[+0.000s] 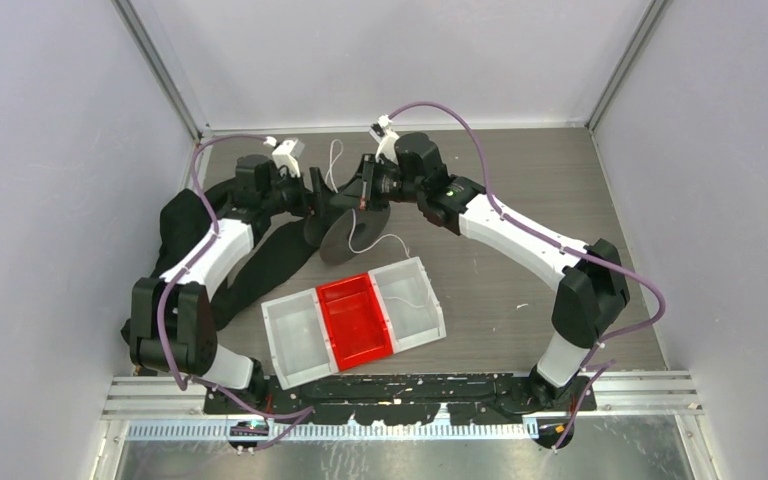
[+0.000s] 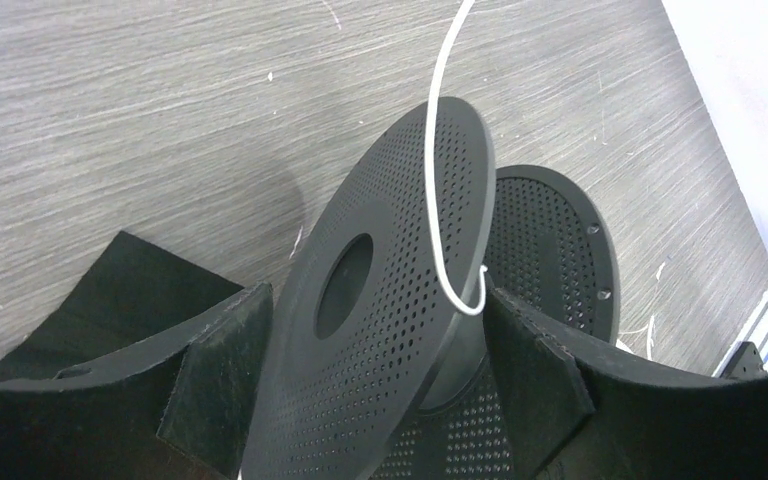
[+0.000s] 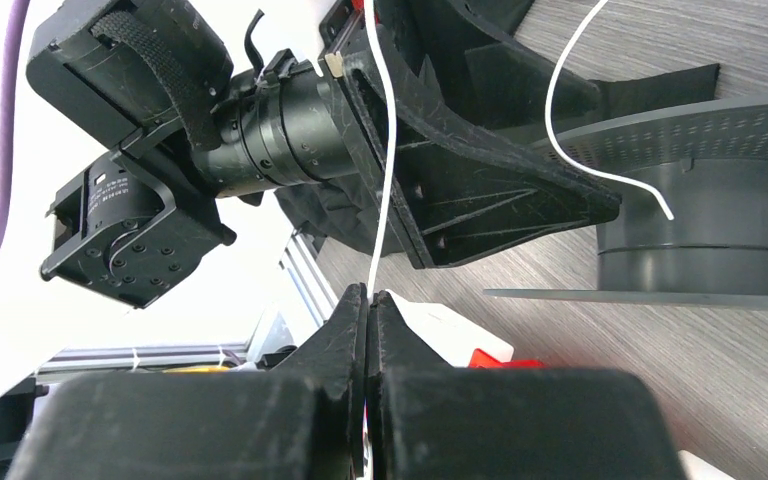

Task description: Wrap the cables

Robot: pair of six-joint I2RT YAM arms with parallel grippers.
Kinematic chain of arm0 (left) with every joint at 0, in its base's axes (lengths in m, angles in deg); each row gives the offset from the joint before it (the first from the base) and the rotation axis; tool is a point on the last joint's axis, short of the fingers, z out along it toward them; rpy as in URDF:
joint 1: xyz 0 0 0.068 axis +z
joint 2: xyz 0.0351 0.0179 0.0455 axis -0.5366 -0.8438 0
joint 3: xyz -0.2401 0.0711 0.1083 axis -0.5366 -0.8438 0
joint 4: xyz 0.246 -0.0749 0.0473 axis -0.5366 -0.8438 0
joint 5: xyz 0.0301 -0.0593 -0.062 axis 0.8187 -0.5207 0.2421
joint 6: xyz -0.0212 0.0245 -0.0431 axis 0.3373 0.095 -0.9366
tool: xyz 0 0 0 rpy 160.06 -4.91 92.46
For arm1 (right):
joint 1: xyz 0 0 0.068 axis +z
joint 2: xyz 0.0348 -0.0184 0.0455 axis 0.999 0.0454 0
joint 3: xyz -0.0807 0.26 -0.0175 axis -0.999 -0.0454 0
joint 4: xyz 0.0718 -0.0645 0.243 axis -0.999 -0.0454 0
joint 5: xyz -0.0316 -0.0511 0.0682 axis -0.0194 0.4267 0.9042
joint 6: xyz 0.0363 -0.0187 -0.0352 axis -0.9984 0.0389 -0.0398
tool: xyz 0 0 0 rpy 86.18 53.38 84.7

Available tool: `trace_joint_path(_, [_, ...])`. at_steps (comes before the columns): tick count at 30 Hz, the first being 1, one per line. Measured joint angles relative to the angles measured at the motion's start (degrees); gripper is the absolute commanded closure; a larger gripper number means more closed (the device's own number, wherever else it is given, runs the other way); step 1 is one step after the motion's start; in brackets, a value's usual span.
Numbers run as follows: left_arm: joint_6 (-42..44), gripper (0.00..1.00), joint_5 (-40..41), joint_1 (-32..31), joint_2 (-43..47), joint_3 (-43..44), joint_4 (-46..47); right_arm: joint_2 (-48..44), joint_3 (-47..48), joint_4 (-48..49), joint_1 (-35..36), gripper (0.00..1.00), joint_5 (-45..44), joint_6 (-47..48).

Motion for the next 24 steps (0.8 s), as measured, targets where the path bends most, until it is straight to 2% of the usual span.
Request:
trace_joint_path(6, [0.2,0.21,-0.9,-0.2,0.0,0.5,1.7,0.2,0.0,0.4,0.0,0.99,0.6,-0.4])
trace_joint_path(13, [0.5,0.29,-0.9,-0.8,-1.1,1.7,2.1,0.6,0.1,0.5,0.0,1.00,0.9,-0.7])
trace_joint_path(24, [1.9,0.56,-0.5,-2.6,-2.5,2.9,2.4,0.7,0.3,0.8,0.0,0.99,1.2,-1.2])
